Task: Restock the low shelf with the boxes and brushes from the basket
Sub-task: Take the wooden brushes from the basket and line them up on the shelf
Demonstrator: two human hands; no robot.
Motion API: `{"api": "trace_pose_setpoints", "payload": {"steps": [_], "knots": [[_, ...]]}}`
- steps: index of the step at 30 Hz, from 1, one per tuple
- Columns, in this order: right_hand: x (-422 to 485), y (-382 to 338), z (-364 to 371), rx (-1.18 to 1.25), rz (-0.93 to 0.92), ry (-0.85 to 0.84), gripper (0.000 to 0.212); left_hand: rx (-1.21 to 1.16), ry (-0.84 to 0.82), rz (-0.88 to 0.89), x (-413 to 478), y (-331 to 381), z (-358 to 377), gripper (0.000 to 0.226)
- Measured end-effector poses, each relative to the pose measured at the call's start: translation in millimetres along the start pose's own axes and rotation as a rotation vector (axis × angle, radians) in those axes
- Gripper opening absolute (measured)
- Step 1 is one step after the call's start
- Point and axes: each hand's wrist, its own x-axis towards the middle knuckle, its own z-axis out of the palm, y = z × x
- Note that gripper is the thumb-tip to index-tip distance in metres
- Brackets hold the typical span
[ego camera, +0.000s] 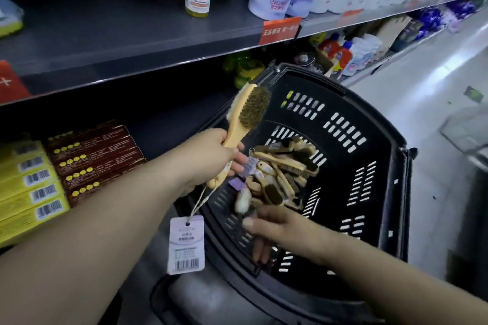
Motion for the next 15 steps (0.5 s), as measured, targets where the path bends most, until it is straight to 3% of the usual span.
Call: {"api": "trace_pose_setpoints", "payload": {"steps": [2,5,7,11,13,15], "knots": [[18.2,13.4,-29.6,0.0,0.155,-0.032,0.029,-0.028,-0.003,0.011,8.6,5.5,8.0,0.017],[66.6,42.5,-67.1,-0.478,0.183,0.213,0.032,-0.003,-0.007,0.005,23.0,14.5,19.3,0.019],[103.1,65.6,-79.4,-0.567,0.167,0.308,0.059,0.01,-0.008,-0.018,32.5,18.6,24.6,0.021],[164.2,115.2,-85.9,-0.561,0.496,0.435,0.102,0.023,-0.005,-0.083,49.1,18.3,28.3,0.026],[179.5,134.5,-87.6,-0.619,0.525,0.424,0.093,0.038,-0.012,-0.102,52.3,15.9,28.1,0.027],[185.0,138.1,-98.4,-0.591,0.461,0.434,0.062,0.071,-0.024,-0.114,52.6,14.7,26.3,0.028]]}}
